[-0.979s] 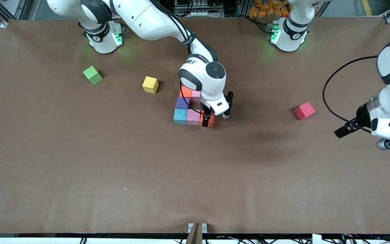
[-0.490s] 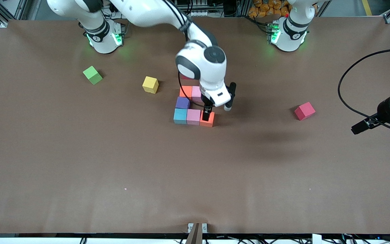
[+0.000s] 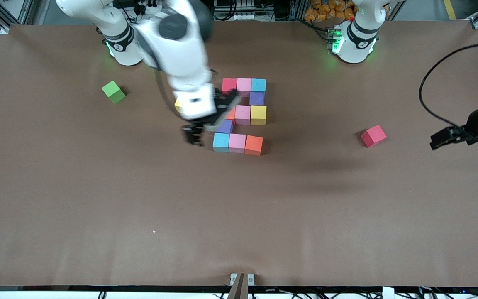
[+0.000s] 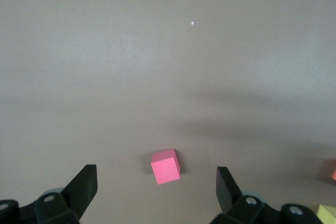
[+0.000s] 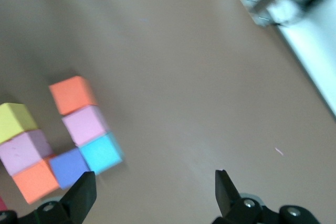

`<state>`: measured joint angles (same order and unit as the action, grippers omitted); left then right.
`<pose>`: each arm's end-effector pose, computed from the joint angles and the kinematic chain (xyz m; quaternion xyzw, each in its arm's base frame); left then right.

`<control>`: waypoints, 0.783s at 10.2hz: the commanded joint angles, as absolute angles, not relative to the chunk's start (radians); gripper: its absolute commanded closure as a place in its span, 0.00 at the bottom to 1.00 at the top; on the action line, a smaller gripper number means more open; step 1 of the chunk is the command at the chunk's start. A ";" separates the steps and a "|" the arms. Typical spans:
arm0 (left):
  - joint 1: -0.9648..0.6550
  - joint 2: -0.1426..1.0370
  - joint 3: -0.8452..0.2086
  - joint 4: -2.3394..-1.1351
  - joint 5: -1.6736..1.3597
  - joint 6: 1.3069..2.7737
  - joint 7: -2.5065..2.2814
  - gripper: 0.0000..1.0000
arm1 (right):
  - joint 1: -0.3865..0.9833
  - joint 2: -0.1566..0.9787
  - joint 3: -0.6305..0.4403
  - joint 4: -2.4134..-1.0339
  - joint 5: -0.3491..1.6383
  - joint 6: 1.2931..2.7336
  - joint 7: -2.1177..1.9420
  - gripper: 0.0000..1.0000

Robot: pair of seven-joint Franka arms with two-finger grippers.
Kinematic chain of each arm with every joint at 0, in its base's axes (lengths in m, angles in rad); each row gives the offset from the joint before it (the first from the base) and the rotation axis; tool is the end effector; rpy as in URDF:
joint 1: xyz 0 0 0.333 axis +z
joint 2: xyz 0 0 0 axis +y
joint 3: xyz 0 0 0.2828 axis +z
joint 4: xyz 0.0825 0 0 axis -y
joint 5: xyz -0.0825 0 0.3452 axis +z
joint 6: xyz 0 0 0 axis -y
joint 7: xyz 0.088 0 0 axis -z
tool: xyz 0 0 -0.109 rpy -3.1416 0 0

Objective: Form number 2 with 11 blocks

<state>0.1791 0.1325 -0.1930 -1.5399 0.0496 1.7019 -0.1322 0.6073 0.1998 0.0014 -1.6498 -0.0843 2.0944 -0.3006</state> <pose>0.5617 0.0033 0.5444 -0.9982 -0.0573 -0.0168 0.0108 0.4975 0.3415 0.4939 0.8837 0.4502 0.1265 0.0195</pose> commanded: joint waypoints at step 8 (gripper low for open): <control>0.167 0.044 -0.293 -1.572 0.021 1.620 -0.209 0.00 | -0.038 -0.054 0.192 -1.658 -0.071 1.763 -0.230 0.00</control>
